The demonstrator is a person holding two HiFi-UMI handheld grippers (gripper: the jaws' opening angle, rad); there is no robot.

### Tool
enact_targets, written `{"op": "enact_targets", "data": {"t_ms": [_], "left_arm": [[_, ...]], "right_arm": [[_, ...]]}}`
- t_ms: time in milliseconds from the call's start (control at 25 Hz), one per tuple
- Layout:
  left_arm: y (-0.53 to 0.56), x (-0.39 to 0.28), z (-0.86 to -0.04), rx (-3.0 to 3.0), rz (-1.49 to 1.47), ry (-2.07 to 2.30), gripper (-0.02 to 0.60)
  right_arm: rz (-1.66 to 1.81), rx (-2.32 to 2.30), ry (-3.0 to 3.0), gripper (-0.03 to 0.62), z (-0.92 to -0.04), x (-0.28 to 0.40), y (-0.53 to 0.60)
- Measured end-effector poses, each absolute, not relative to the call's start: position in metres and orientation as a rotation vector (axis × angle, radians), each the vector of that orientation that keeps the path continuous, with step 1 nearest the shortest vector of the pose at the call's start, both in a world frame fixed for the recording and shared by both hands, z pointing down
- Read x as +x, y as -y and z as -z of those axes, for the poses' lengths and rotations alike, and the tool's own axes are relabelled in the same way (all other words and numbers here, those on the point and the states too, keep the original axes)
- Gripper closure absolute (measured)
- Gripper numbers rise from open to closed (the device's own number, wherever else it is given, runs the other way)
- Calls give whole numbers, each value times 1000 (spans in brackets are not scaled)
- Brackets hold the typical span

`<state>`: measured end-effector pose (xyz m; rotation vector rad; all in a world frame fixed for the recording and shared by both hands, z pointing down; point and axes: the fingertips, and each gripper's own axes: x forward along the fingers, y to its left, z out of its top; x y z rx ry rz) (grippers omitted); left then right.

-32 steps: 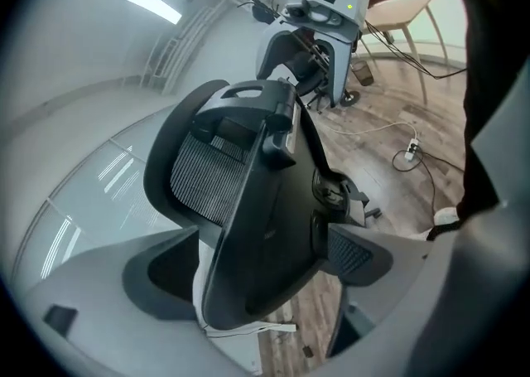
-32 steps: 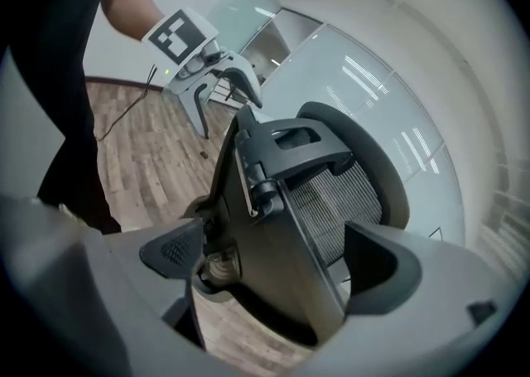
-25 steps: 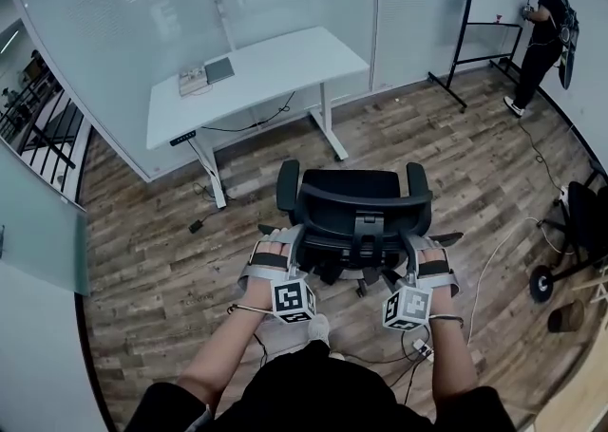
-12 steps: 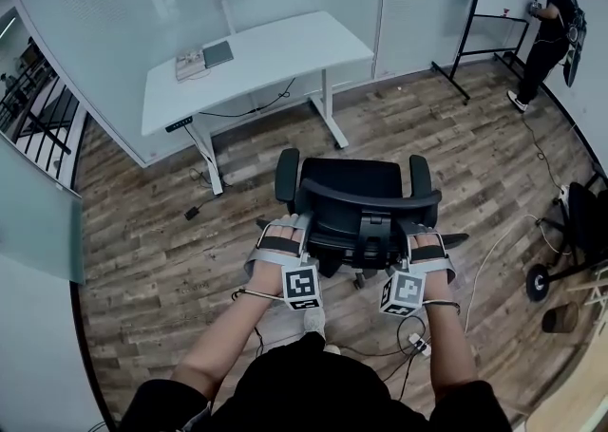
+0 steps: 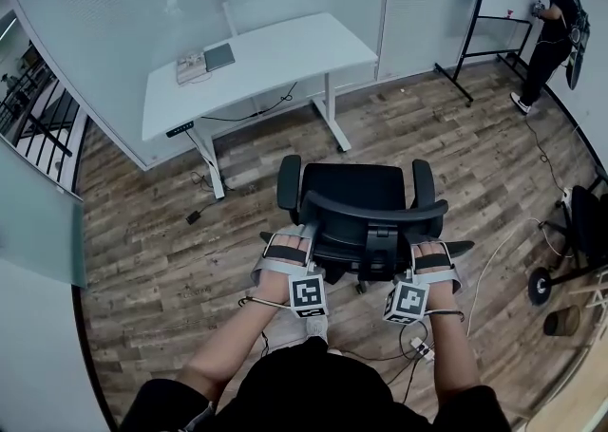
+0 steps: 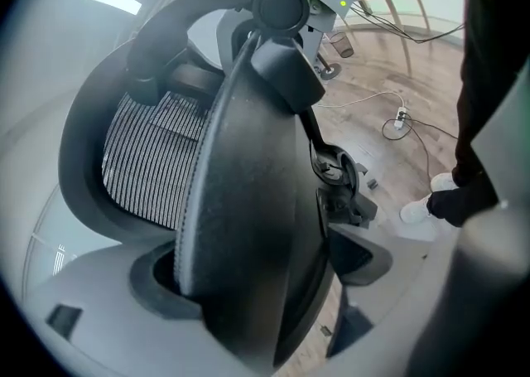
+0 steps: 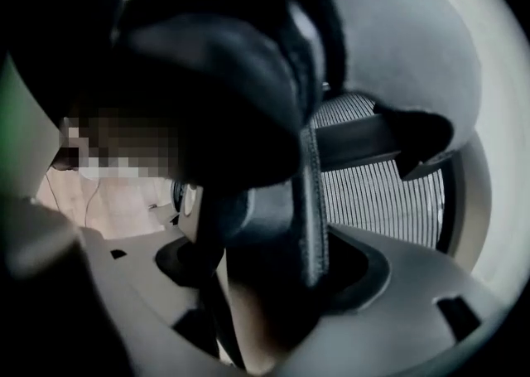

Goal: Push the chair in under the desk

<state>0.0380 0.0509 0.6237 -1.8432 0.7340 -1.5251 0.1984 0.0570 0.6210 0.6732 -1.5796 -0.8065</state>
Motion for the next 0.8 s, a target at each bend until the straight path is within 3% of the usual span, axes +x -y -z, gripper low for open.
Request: {"op": "enact_targets", "data": {"t_ms": [240,800], "left_arm": [[-51,34,-628,-1858,1583,-699,104],[-13,11,-628,-1837,1599,-708,104]], "right_arm": [[814,697,1572,289,-615,196,-49],[825,647,1591,290,-621,175,-8]]}}
